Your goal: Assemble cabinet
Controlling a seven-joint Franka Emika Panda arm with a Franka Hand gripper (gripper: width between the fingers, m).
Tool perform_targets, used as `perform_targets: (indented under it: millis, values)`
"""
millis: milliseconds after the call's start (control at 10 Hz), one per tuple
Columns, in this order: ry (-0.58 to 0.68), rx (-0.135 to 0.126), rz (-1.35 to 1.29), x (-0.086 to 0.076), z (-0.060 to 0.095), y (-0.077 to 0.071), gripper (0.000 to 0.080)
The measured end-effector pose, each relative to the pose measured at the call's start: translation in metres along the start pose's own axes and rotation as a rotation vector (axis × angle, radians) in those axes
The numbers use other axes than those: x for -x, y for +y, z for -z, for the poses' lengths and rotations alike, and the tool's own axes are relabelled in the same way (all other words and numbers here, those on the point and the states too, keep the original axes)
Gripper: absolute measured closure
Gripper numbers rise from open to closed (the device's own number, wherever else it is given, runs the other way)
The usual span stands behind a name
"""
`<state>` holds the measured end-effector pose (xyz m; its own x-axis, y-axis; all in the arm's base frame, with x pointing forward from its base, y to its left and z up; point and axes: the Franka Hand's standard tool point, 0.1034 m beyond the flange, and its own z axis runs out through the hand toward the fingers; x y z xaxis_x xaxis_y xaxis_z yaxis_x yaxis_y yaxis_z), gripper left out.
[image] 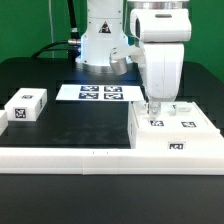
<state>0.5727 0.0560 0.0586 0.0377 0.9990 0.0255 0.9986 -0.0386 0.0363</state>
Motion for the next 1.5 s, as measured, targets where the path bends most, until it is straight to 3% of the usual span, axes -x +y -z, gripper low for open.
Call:
perform_targets:
  millis: [100, 300, 600, 800, 1000, 1100, 1200, 1300, 1500]
  values:
    - [0.0, 0.0, 0.0, 0.0, 0.0, 0.0, 0.0356]
    - [0.0, 0.0, 0.0, 0.0, 0.0, 0.0, 0.006]
    - [0.0, 0.0, -0.001, 0.0, 0.0, 0.0, 0.0005]
    - [-0.001, 0.023, -0.054, -0.001, 0.011, -0.01, 0.0002]
    - [-0.008, 0.029, -0.119, 0.0, 0.023, -0.022, 0.0002]
    - [0.003, 0.068, -0.156, -0.003, 0.03, -0.025, 0.0002]
    - [0.008, 0.079, -0.225, -0.007, 0.034, -0.034, 0.0002]
    - [0.0, 0.054, -0.248, -0.007, 0.031, -0.039, 0.0002]
    - [0.001, 0.054, -0.267, -0.007, 0.03, -0.038, 0.0002]
